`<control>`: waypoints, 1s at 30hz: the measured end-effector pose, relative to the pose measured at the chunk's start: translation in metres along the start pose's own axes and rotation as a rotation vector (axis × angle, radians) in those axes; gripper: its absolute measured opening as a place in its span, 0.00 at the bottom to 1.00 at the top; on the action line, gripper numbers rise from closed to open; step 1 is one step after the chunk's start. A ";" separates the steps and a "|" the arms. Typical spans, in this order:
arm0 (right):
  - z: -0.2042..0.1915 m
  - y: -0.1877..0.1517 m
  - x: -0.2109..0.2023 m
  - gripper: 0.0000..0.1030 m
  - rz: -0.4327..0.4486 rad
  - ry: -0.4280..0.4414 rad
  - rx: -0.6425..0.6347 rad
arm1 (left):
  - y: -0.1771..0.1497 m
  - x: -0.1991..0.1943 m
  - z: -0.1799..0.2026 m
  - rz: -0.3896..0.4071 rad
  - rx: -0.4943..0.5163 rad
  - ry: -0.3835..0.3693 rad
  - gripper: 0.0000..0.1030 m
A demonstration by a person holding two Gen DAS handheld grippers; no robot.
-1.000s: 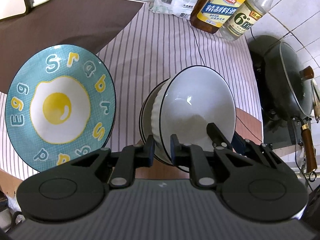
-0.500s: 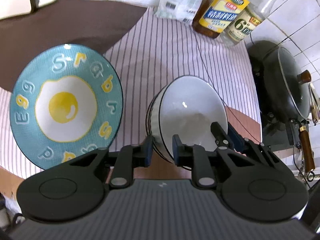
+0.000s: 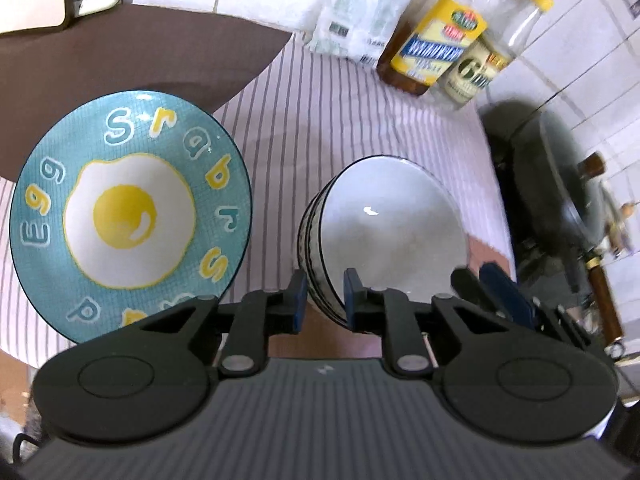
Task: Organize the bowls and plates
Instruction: 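Open both grippers to release the top bowl, then close both grippers on the rim of the stacked bowls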
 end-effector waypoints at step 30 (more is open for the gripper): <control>-0.003 -0.072 0.049 0.94 0.060 0.202 -0.141 | -0.029 0.023 -0.020 0.120 -0.116 -0.211 0.67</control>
Point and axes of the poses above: each gripper's, at about its wrist camera, not at the fingertips, and x roughly the way its jaws point, z to its right, y to its top, the point moved 6 cm from there along x, roughly the way its jaws point, and after that the axes turned 2 degrees about -x, right-handed, at the moved point
